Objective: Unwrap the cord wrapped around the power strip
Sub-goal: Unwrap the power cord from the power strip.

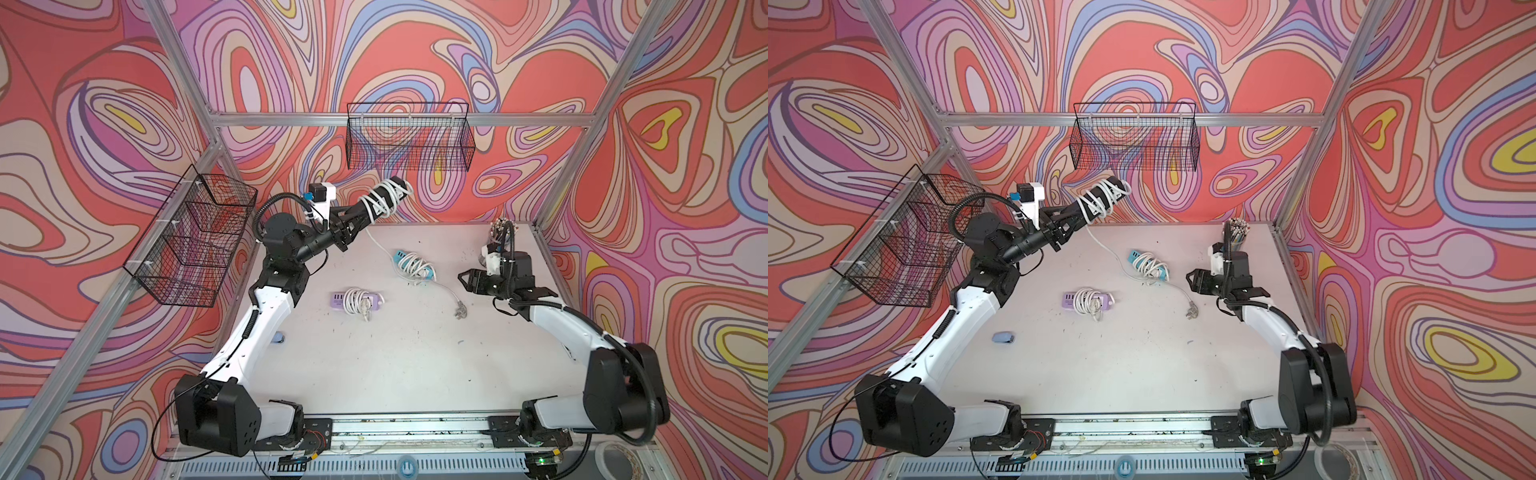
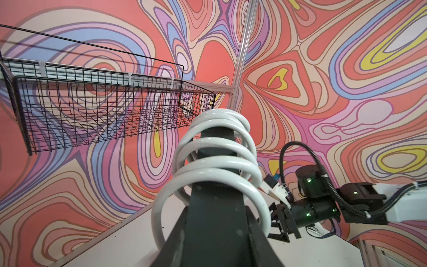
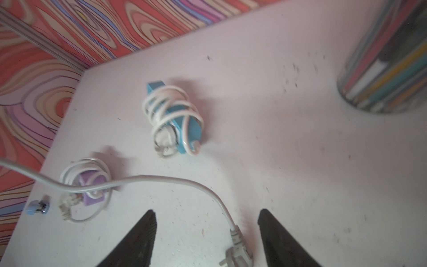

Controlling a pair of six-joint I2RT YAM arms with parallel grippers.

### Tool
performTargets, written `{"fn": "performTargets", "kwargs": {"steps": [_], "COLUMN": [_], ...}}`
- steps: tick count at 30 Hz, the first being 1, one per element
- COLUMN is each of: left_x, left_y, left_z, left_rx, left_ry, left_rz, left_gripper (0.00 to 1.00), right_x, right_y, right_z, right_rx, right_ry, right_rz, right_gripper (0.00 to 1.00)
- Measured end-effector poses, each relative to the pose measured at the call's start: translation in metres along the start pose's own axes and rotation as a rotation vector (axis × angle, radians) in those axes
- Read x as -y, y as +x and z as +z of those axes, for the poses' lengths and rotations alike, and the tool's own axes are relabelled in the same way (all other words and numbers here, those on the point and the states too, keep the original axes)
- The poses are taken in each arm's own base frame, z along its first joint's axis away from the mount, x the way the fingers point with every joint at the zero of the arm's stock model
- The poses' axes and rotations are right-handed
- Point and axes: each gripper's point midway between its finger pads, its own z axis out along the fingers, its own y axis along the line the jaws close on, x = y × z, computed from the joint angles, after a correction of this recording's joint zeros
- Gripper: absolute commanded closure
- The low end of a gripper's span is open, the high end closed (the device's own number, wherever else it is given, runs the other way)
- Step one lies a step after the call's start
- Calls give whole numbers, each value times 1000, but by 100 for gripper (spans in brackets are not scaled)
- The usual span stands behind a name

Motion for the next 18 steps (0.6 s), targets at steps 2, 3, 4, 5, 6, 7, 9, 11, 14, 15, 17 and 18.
{"fn": "performTargets", "kwargs": {"steps": [2, 3, 4, 5, 6, 7, 9, 11, 14, 15, 17, 18], "left_x": [1, 1, 1, 1, 1, 1, 2, 2, 3, 4, 4, 5], "left_y": [2, 2, 4, 4, 5, 6, 7, 7, 6, 6, 6, 6], "left_z": [1, 1, 2, 2, 3, 3, 3, 3, 3, 3, 3, 3], "left_rx": [-5, -7, -11, -12, -14, -17, -19, -20, -17, -17, -17, -17], "left_ry": [10, 14, 19, 22, 27, 30, 33, 37, 43, 45, 49, 50], "left_rz": [-8, -13, -20, -24, -29, -35, -41, -43, -42, -43, -43, -43], "left_gripper": [100, 100, 100, 100, 100, 100, 100, 100, 100, 100, 100, 100], "right_x": [-28, -45, -61, -78, -96, -117, -156, -194, -235, -244, -254, -258], "right_y": [-28, -41, -50, -56, -60, -62, -64, -66, -67, -65, -65, -64], "right_z": [-19, -28, -34, -37, -38, -36, -29, -18, -2, 5, 17, 23], "right_rx": [105, 159, 198, 224, 237, 242, 240, 242, 258, 262, 267, 269], "right_ry": [-97, -156, -209, -262, -315, -370, -462, -543, -625, -644, -662, -666], "right_rz": [-55, -88, -121, -157, -194, -237, -313, -387, -471, -489, -512, -520], "right_gripper": [14, 13, 12, 11, 11, 11, 11, 11, 11, 11, 12, 12]}}
